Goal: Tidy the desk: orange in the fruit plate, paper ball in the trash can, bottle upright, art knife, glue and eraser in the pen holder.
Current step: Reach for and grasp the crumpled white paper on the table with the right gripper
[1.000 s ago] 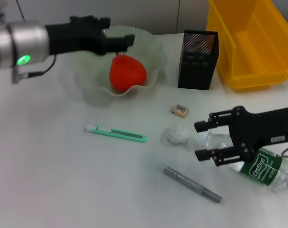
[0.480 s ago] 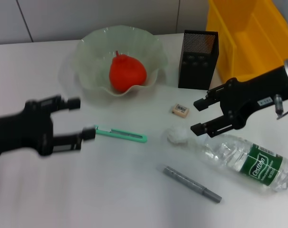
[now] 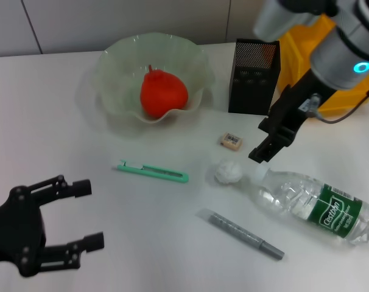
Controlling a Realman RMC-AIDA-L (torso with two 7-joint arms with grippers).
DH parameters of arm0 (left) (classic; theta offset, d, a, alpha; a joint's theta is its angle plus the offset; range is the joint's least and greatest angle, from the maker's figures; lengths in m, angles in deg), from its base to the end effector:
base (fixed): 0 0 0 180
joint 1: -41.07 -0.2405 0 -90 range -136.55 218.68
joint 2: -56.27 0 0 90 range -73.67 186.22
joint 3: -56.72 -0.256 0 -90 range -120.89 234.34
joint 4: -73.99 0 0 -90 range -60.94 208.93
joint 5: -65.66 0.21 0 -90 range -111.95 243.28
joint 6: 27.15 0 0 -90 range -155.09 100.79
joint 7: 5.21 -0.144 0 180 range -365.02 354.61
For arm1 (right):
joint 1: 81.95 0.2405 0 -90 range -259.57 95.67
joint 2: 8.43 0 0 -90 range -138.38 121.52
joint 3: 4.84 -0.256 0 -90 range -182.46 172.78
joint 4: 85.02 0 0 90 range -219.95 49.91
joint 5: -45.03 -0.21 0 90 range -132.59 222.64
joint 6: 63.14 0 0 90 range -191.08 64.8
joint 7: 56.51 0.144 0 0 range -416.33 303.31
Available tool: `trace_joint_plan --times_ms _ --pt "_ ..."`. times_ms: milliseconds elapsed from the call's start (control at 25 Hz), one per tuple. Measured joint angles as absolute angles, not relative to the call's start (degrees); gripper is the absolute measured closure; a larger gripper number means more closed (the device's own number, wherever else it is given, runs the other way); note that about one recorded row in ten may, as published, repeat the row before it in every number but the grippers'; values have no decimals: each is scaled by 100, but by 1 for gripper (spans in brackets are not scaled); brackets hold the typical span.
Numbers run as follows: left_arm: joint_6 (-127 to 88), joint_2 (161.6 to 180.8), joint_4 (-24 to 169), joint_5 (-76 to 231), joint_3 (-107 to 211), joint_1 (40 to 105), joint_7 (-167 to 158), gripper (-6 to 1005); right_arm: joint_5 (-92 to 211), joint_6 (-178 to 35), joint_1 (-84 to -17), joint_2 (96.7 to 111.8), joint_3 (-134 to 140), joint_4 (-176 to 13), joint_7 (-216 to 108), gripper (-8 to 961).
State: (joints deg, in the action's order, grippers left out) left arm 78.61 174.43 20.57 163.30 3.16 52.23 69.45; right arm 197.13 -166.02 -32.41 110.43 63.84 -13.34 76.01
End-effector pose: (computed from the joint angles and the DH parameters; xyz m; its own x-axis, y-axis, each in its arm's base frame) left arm -0.2704 0.2400 0.0333 0.7853 0.1837 0.5912 0.2819 -0.9563 -0.0773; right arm 0.1296 0.3752 0.0209 0.8185 -0.4381 0.3715 -0.3536 -0.8940 -0.2751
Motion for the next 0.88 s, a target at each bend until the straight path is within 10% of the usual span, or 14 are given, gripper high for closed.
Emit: trace_joint_plan --times_ms 400,880 --pt "8377 17093 2926 16428 579 5171 6303 144 19741 -15906 -2813 11077 7298 -2362 8210 321" --pt "8010 17177 3174 17077 970 5244 6097 144 19730 -15159 -2728 11112 7647 -3015 8369 325"
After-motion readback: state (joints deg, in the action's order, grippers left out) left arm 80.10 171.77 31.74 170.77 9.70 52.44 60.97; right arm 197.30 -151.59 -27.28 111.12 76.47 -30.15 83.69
